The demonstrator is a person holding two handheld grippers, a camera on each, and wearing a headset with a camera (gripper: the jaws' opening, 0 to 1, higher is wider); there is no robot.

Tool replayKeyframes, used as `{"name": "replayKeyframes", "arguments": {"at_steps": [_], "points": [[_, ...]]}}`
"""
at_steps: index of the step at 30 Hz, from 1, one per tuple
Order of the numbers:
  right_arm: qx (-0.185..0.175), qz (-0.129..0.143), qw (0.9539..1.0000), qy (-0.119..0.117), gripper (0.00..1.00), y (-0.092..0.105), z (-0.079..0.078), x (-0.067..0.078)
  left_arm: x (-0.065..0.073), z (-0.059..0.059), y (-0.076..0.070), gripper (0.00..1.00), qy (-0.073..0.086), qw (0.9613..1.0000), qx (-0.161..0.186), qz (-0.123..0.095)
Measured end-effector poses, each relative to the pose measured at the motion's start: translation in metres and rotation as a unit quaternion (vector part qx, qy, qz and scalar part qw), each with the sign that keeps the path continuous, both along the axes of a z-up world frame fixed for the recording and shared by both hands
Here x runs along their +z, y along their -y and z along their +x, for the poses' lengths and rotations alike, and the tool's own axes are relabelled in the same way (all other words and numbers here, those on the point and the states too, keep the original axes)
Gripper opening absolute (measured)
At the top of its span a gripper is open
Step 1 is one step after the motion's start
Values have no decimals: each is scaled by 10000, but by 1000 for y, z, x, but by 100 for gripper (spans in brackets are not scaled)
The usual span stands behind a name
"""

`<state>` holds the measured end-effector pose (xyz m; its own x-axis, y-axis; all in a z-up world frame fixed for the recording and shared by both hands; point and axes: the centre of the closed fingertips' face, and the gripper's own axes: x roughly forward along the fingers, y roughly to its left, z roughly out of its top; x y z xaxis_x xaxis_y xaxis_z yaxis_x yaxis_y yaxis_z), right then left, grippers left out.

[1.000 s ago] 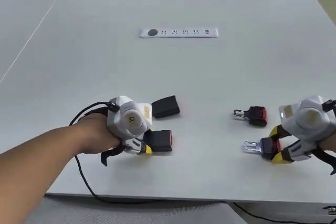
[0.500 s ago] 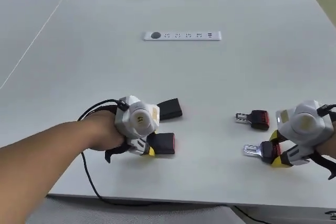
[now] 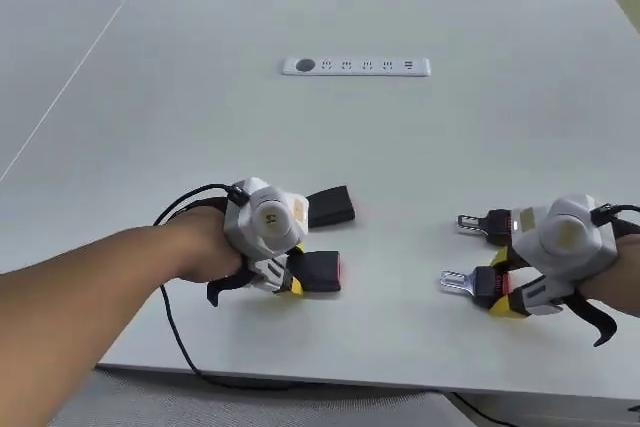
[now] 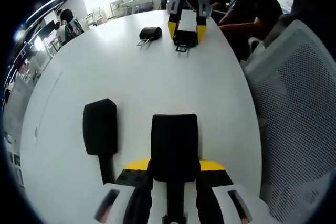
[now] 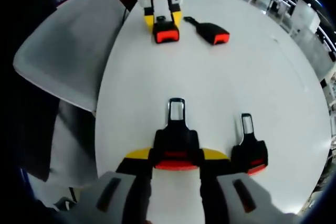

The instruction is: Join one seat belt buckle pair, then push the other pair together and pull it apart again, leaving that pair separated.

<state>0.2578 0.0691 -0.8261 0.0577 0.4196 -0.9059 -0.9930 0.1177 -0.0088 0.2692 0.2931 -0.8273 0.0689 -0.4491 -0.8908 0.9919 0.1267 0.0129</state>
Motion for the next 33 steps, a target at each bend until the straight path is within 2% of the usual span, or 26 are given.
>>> {"name": "replayKeyframes", "arguments": {"at_steps": [2, 5, 11, 19, 27, 33], "points": [[-1, 52, 10000, -3, 34, -7, 5, -1, 0, 0, 0, 32, 3, 10000, -11, 5], [64, 178, 9998, 0, 34, -30, 6, -1, 0, 1, 1, 32, -18, 10000, -32, 57], [195, 255, 9995, 50, 34, -63, 11, -2, -1, 0, 1, 32, -22, 9999, -100, 115], [394, 345, 9986, 101, 34, -101, 7, -3, -1, -1, 2, 32, -30, 9997, -162, 177], [447, 404, 9981, 102, 34, -124, 7, -3, -1, -2, 2, 32, -52, 9995, -227, 215], [513, 356, 9980, 114, 34, -127, 7, -2, -1, -2, 3, 32, -60, 9994, -266, 229]]}}
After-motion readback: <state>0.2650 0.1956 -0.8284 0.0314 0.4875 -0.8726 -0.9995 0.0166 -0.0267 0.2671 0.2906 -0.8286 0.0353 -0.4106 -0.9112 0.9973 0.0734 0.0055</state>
